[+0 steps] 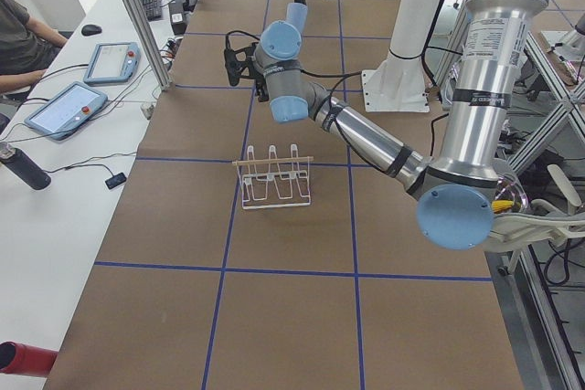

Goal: Hang cup on cup holder
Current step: 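Lift the cup with the right gripper toward the left arm while the left gripper approaches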

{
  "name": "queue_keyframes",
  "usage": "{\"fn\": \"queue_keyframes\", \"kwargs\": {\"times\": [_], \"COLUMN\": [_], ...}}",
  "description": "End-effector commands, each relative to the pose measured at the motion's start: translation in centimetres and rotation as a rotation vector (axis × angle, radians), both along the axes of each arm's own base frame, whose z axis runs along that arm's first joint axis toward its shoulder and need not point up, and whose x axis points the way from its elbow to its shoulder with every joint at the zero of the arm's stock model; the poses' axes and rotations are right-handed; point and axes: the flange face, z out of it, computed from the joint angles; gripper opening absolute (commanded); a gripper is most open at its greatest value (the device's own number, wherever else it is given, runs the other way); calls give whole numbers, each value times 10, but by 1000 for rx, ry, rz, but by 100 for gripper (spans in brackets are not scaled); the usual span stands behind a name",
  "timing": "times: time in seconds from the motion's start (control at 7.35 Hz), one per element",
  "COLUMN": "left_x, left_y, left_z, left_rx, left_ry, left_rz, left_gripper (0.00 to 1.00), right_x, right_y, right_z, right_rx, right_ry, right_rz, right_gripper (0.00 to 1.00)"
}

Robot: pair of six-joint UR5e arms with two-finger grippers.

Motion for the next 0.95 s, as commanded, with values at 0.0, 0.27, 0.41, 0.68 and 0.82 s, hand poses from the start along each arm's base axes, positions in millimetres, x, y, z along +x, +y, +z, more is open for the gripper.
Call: {"fn": "queue_keyframes", "kwargs": {"times": [0.0,0.27,0.41,0.68,0.82], "left_x": [35,72,83,80,80], "left_y": [9,23,17,27,29], "left_z": [-47,-67,-68,-78,-87], "left_rx": [-94,-98,-103,-45,-95], "left_ry": [151,234,233,306,342], "left_rz": [57,147,161,182,180], "left_gripper": [98,98,98,98,98], "right_x": [-5,-22,-23,-30,-36], "right_y": [16,37,41,50,57], "right_z": [-24,-33,-41,-51,-64], "right_rx": [-83,-152,-208,-260,-255], "right_ry": [-173,-307,-373,-449,-470], "right_rz": [13,45,46,42,20], "right_gripper": [0,0,0,0,0]}}
